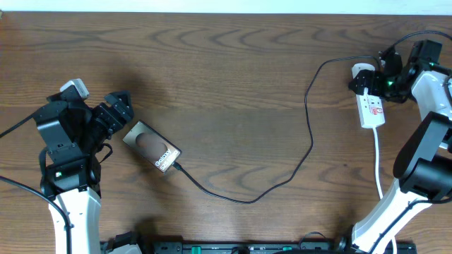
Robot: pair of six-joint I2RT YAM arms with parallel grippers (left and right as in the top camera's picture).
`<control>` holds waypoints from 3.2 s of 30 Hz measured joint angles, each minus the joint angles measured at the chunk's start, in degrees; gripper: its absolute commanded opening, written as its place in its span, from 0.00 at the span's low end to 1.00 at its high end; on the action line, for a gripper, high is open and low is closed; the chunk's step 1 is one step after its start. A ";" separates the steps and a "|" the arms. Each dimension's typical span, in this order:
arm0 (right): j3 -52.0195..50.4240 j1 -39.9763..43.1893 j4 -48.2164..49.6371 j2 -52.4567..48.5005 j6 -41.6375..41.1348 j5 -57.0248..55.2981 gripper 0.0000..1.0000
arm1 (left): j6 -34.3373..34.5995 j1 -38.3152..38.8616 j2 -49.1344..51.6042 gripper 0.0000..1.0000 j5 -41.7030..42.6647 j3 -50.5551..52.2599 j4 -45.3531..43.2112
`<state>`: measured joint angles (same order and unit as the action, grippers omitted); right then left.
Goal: Plug charger to phone and switch on socket
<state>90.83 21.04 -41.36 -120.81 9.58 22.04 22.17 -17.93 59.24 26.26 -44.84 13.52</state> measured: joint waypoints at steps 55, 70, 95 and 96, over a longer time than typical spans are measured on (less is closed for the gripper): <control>-5.38 0.81 -5.31 24.00 -13.84 -11.72 0.99 | 0.00 0.00 0.00 0.88 0.00 0.00 -0.42; -5.27 0.44 -8.92 29.99 -20.65 -13.35 0.99 | 0.00 0.00 0.00 0.88 0.00 0.00 -0.28; -5.27 0.44 -8.94 29.99 -20.74 -13.55 0.99 | -1.07 4.02 -2.86 0.88 -3.89 0.02 4.76; -5.27 0.44 -8.98 29.99 -20.76 -13.55 0.99 | -1.27 5.16 -4.22 0.88 -6.14 0.17 5.60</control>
<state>85.56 21.47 -50.35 -90.83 -11.18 8.49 20.91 -12.78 55.02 20.12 -44.66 19.11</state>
